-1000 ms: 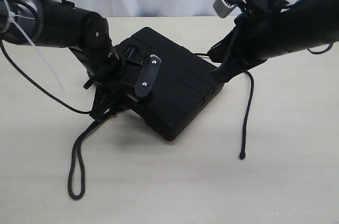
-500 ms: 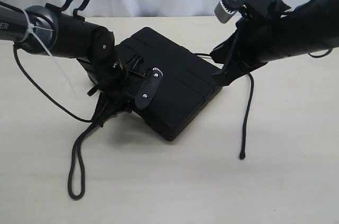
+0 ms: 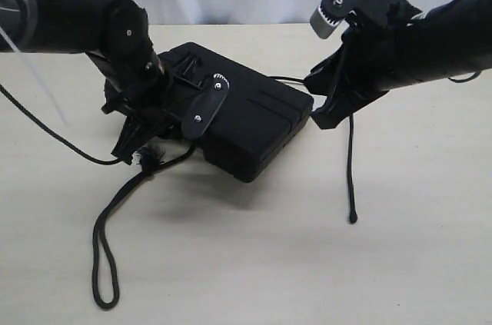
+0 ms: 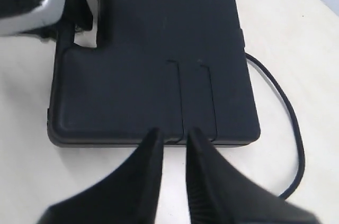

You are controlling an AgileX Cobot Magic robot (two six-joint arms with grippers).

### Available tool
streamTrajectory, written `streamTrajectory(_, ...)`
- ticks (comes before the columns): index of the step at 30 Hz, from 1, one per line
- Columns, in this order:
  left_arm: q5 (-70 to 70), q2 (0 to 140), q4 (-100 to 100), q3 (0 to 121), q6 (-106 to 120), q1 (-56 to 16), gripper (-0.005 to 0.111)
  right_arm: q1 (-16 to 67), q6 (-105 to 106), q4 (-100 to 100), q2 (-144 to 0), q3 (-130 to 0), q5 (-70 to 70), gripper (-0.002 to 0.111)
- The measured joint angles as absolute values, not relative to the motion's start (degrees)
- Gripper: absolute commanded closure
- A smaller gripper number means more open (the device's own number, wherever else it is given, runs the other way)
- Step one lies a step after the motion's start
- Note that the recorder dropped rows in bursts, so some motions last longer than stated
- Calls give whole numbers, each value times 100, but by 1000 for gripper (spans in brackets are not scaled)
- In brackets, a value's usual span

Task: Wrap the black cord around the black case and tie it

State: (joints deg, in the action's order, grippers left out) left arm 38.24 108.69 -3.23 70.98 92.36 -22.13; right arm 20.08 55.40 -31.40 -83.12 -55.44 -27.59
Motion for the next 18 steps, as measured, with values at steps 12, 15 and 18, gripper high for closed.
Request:
streamTrajectory(12,3811,10032,-189,7098,9221,-2213,107,2008,8627,-4461,-8312,-5544,-3368,29)
streamTrajectory(15,3761,10013,-189,7098,9221,-2213,107,2008,8786,-5101,-8329,-5544,-2993,29)
streamTrajectory(18,3692,10004,-181,7098,9221,-2213,107,2008,8823,-5225,-8441,-5544,-3026,29)
